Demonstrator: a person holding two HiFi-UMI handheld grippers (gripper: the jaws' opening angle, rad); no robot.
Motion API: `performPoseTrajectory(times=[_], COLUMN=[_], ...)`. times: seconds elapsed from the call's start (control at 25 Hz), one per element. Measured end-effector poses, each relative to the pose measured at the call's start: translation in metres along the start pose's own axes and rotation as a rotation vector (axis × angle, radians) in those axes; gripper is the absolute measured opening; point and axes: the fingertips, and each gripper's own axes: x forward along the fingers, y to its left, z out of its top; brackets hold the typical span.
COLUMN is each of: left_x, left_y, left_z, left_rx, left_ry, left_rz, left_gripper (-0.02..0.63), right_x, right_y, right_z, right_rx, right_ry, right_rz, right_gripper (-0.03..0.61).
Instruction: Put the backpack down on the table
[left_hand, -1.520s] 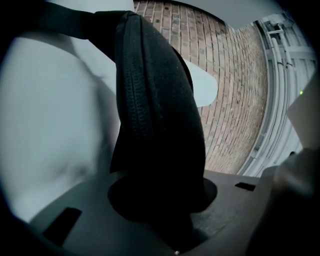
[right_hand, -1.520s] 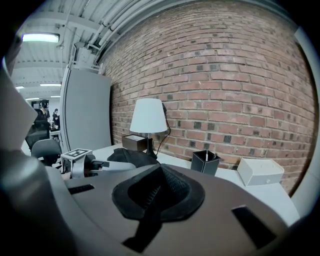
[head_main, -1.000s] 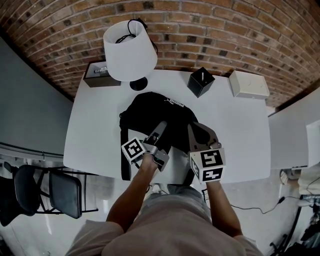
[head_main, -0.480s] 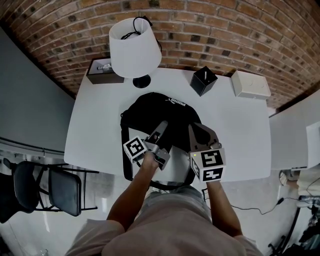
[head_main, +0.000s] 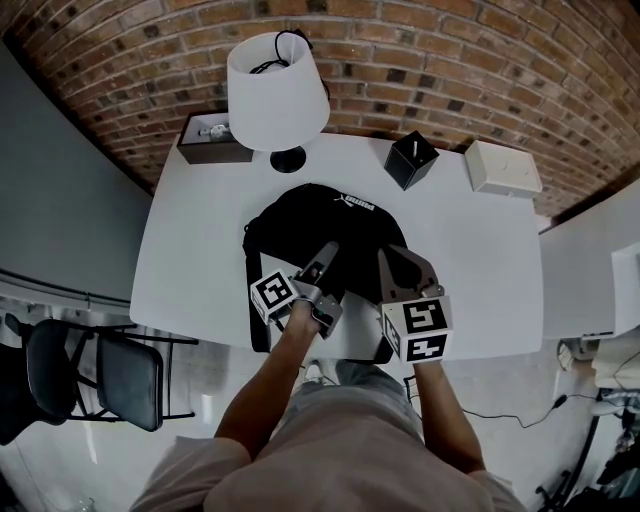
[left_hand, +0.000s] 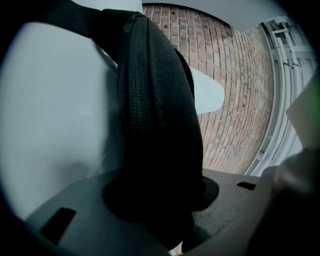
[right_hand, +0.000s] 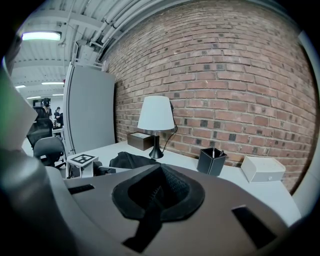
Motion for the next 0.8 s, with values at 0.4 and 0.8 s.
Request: performPoseTrajectory(times=[0.4,0.8], left_x=[-0.010,-0.023], left_y=[0.009,0.010], left_z=[0.001,0.001], left_rx=[0.010,-0.003], left_ry=[0.027,0.039], left_rz=[0.035,0.045], left_gripper=[0.169,0.206], right_x=[-0.005,-0.010], right_y=[0.016,0.037], right_z=[-0.005,-0.011], right_rx=[0.010,0.014], right_ry=[0.006,0.008], right_rz=[-0.013,-0.017], right_gripper=[0.000,0.000])
